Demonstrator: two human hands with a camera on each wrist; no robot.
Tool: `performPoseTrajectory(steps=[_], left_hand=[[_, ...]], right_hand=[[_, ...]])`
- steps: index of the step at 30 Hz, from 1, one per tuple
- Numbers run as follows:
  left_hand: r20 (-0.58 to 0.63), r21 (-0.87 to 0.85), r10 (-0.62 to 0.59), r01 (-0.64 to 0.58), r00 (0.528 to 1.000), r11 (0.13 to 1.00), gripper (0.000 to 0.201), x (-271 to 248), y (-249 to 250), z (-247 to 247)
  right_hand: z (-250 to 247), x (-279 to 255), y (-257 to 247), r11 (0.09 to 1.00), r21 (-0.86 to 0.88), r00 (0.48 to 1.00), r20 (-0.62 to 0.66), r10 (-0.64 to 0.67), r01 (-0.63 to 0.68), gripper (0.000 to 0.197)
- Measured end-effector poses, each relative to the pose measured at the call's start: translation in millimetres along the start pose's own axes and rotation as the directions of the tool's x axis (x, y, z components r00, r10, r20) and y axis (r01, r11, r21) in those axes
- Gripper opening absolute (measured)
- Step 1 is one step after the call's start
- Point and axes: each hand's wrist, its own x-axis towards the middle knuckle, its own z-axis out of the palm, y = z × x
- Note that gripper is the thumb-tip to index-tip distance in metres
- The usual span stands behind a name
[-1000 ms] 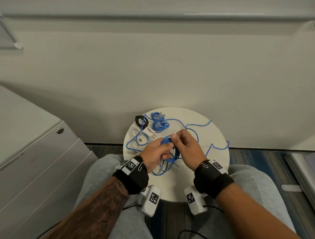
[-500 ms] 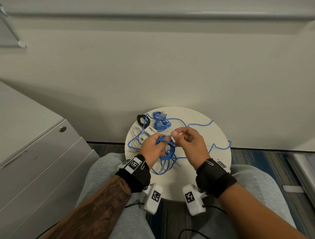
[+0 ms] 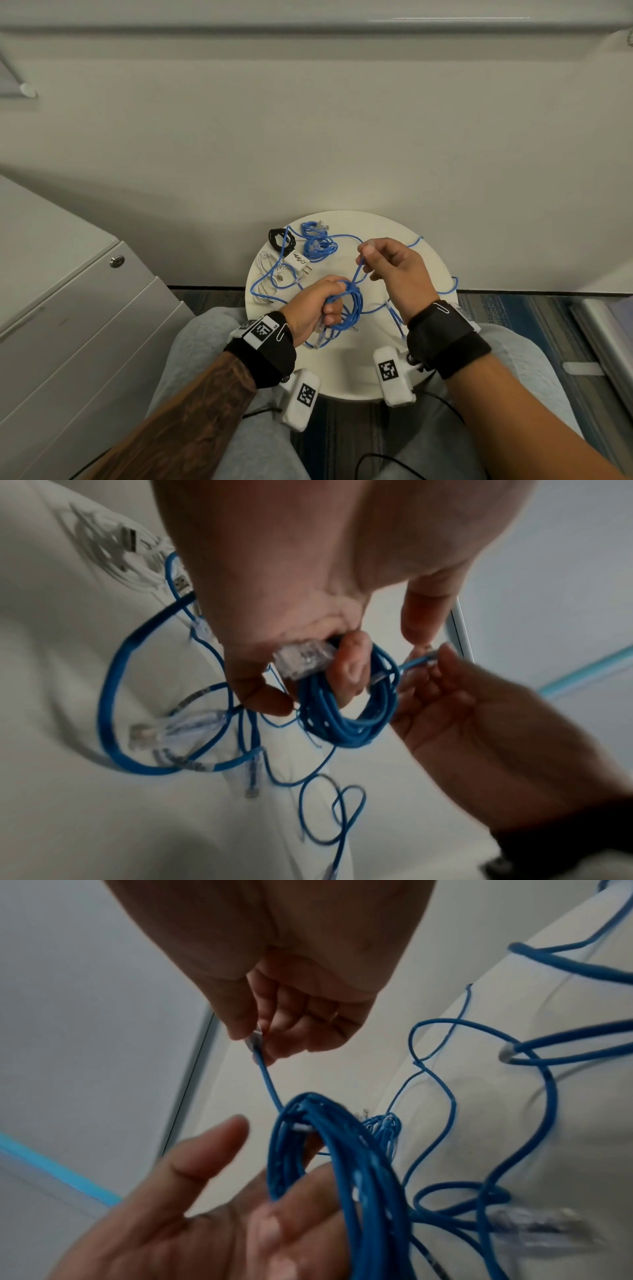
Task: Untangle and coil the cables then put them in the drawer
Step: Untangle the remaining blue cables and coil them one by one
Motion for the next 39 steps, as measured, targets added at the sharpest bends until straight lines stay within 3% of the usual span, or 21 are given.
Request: performPoseTrajectory(steps=[3,6,9,12,14,18,23,24,29,32,37,39], left_hand=[[0.047,0.149,-0.009,0.002,0.999,0.989,0.027,-3.0,-7.2,4.5],[0.085,0.254,0.073,-0.093,0.994,0.963,0.027,-7.9,-10.6,8.2],[0.111,0.409,0.168,-0.199,0.98,0.891,0.021,-10.6,-14.7,11.7],[0.113,0.493,0.164,-0.199,0.98,0.847,0.019,-11.8,-18.0,13.3],[0.11,0.444,0.112,-0.15,0.988,0.884,0.022,-14.1,-16.1,14.5],[0.148,0.152,0.02,-0.042,0.989,0.987,0.027,-17.7,-6.5,10.3],[0.094,0.395,0.058,-0.091,0.994,0.914,0.005,-13.5,-14.8,12.1],[0.08,0.406,0.067,-0.094,0.995,0.909,0.007,-13.7,-15.1,13.7],[0.092,0.337,0.091,-0.117,0.992,0.934,0.018,-18.4,-8.4,10.8],[0.136,0.29,0.083,-0.12,0.987,0.949,0.013,-19.5,-5.4,9.6],[0.061,0.33,0.177,-0.187,0.982,0.925,0.017,-16.4,-8.9,8.2],[0.046,0.264,0.168,-0.175,0.985,0.949,0.012,-15.4,-8.5,8.7]], right_hand=[[2.9,0.0,1.1,0.998,-0.004,0.998,-0.009,-0.061,0.061,0.016],[3.9,1.3,1.8,0.996,-0.028,0.996,0.004,-0.087,0.088,0.016],[4.5,2.1,1.8,0.997,-0.023,0.997,0.013,-0.076,0.076,0.016],[9.5,0.1,1.4,0.997,-0.029,0.997,0.044,-0.07,0.071,0.016],[9.8,1.1,-0.2,0.997,-0.026,0.997,0.039,-0.073,0.074,0.015],[-3.2,9.7,-4.1,0.999,0.037,0.998,-0.058,-0.034,0.036,0.012],[9.7,-0.9,-9.4,0.992,-0.039,0.992,0.044,-0.114,0.116,0.013],[12.0,-2.2,-12.1,0.989,-0.049,0.989,0.059,-0.138,0.141,0.012],[-1.8,6.7,-21.4,0.988,-0.002,0.985,-0.08,-0.156,0.156,0.011],[-7.7,9.6,-19.8,0.991,-0.001,0.984,-0.124,-0.132,0.132,0.012],[-6.2,10.2,-21.1,0.987,-0.018,0.977,-0.138,-0.16,0.159,0.012],[-7.8,11.3,-19.8,0.987,-0.007,0.974,-0.159,-0.16,0.161,0.012]])
